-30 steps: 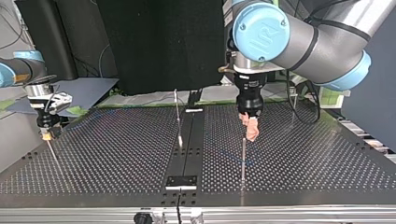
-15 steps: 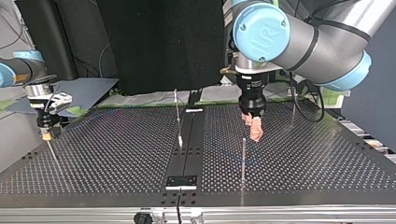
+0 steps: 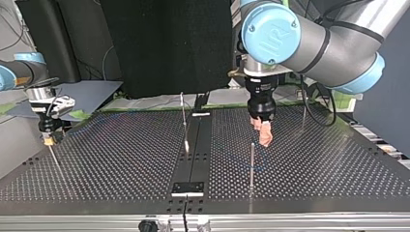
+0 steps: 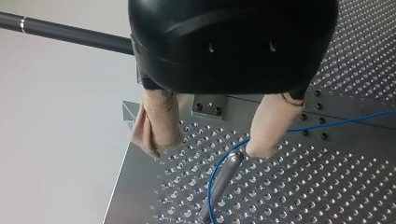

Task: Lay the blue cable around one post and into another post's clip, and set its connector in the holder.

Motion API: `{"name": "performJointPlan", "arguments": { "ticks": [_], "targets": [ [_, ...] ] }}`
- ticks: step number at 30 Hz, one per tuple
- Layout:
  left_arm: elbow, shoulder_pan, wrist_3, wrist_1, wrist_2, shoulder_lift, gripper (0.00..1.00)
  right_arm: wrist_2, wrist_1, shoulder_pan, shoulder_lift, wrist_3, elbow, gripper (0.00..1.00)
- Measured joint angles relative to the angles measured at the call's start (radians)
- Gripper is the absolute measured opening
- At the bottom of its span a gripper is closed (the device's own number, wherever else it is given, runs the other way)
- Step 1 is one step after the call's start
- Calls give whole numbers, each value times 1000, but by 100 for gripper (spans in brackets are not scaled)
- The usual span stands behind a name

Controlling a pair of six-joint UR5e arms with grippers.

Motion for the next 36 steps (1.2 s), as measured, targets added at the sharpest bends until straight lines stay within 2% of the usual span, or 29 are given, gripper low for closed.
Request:
{"name": "performJointPlan", "arguments": {
  "ticks": [16,22,28,36],
  "targets": [
    [-5,-1,3,2,1,0,100,1,0,1,0,0,0,92],
    [-47,-4,17,39,4,7,100,1,0,0,0,0,0,92],
    [-93,-7,24,85,17,39,100,2,0,1,0,0,-1,92],
    [-155,-8,47,146,69,77,100,1,0,2,0,-1,0,92]
  ]
}}
